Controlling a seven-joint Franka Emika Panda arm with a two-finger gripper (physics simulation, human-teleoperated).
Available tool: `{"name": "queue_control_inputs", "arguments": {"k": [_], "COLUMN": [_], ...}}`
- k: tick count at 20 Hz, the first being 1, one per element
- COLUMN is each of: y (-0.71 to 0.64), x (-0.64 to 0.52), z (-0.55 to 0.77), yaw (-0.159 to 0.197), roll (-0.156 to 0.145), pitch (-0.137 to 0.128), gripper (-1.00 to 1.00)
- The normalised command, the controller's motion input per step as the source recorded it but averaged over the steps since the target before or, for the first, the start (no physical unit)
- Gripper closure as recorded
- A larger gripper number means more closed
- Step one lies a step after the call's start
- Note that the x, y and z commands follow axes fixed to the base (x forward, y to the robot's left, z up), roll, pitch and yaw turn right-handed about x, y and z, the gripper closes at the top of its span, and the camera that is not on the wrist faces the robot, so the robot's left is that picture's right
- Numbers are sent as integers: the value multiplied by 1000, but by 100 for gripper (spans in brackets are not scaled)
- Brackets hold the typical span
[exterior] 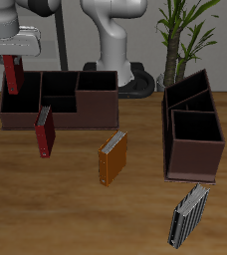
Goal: Place the left red book into the back desk caddy's left compartment and place the right red book into the left desk caddy's right compartment and place the orange book into the left desk caddy's back compartment
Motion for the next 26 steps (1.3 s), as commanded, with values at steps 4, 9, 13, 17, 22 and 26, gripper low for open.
{"name": "queue_control_inputs", "arguments": {"k": [4, 9, 13, 17, 22, 26], "y": [-89, -43, -5, -58, -81, -89], "x": [-61, 23, -4, 43, -82, -94], "z": [-48, -100, -165, -214, -178, -171], "yaw": [-37, -42, -11, -28, 3, 16], "roll": [-1, -11, -9, -9, -29, -20], "pitch": [35, 38, 23, 34, 6, 16], "gripper": [100, 100, 100, 100, 100, 100]}}
